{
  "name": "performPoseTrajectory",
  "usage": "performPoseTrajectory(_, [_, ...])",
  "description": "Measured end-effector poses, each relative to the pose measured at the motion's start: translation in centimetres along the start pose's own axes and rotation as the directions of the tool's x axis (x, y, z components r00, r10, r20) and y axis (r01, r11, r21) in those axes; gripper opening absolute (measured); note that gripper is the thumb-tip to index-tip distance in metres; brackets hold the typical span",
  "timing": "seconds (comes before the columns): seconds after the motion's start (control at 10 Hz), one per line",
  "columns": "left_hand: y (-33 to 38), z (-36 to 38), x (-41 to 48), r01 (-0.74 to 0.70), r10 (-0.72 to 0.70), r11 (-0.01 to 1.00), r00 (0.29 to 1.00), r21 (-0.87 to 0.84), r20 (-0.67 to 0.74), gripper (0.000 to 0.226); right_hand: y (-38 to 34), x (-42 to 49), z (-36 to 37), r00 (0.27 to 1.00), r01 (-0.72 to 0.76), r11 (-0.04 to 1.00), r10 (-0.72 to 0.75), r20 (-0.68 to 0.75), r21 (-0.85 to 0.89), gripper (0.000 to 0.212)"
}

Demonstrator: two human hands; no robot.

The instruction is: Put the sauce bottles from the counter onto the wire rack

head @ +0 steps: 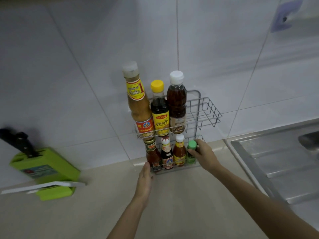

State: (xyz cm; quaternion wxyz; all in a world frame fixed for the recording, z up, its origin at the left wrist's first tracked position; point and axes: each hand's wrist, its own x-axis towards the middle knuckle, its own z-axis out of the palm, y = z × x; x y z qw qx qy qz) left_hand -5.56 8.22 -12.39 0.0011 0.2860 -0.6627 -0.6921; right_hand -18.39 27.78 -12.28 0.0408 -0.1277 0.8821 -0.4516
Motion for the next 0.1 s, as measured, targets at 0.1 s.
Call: performPoseTrajectory(0.1, [-0.50,-0.62,0.43,0.001,-0.004,0.992,1.000,0.125,0.022,0.073,0.03,0.28,-0.11,0.998,-0.017,1.000,0.017,0.060,-0.002,0.021])
